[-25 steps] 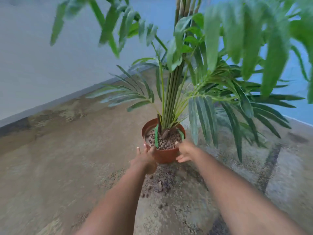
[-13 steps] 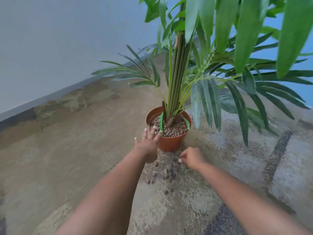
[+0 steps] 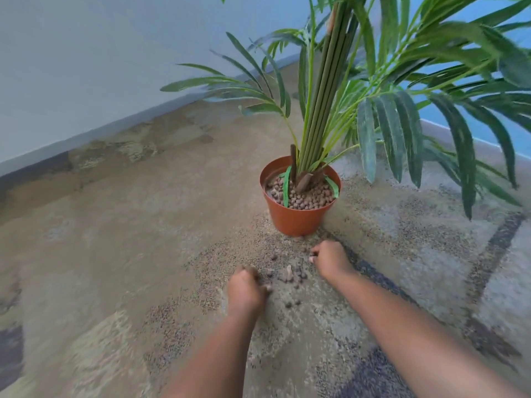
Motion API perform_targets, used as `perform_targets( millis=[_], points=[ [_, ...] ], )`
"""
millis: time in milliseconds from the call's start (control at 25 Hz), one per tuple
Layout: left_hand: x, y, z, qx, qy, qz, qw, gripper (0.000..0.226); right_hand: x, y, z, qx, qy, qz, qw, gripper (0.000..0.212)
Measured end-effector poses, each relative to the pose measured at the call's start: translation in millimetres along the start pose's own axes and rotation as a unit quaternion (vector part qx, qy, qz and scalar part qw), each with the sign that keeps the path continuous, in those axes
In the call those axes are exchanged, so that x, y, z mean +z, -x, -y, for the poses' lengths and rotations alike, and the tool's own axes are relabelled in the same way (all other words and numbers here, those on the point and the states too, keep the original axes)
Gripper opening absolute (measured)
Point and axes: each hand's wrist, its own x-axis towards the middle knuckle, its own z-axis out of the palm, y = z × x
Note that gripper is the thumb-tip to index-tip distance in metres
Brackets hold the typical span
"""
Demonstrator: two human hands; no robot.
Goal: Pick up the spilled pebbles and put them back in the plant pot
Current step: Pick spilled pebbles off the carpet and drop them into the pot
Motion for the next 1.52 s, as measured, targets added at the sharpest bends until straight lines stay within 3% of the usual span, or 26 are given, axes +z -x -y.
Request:
perform_targets(
  millis=[240,480,680,960,1240,1400,1520],
  points=[
    [4.6,7.9,9.9,0.013,0.042,0.0,0.999,0.023,-9.8,19.0,6.8,-0.017,-0.043,-0.01,0.999,0.012],
    [-2.9,9.7,11.7,0.061,0.003,-0.003,0.998,0.013,-17.1,61.6,8.5,-0.181,-0.035,0.188,0.965,0.011],
    [2.3,21.4,9.8,0.074,-0.001,-0.028,0.997,0.004,-5.2,76.6,11.8,-0.212,0.03,0.199,0.956,0.016],
    [23.9,53.8,-4.1,0.173,-0.036,-0.022,0.984,0.008,2.4,79.3,7.7,-0.2,-0.001,0.154,0.967,0.015],
    [28.2,50.8,-7.5,0.174,-0.061,0.005,0.983,0.014,-51.2,68.5,4.5,-0.167,-0.084,0.042,0.982,0.02],
    [-0.2,39.6,-31.6,0.116,0.084,-0.005,0.99,0.004,-117.5,53.8,21.4,-0.209,-0.126,-0.072,0.967,0.017],
    [-38.5,3.8,-77.8,0.073,0.211,-0.072,0.972,0.005,-147.4,14.5,44.7,-0.122,-0.108,-0.132,0.978,0.012]
  ],
)
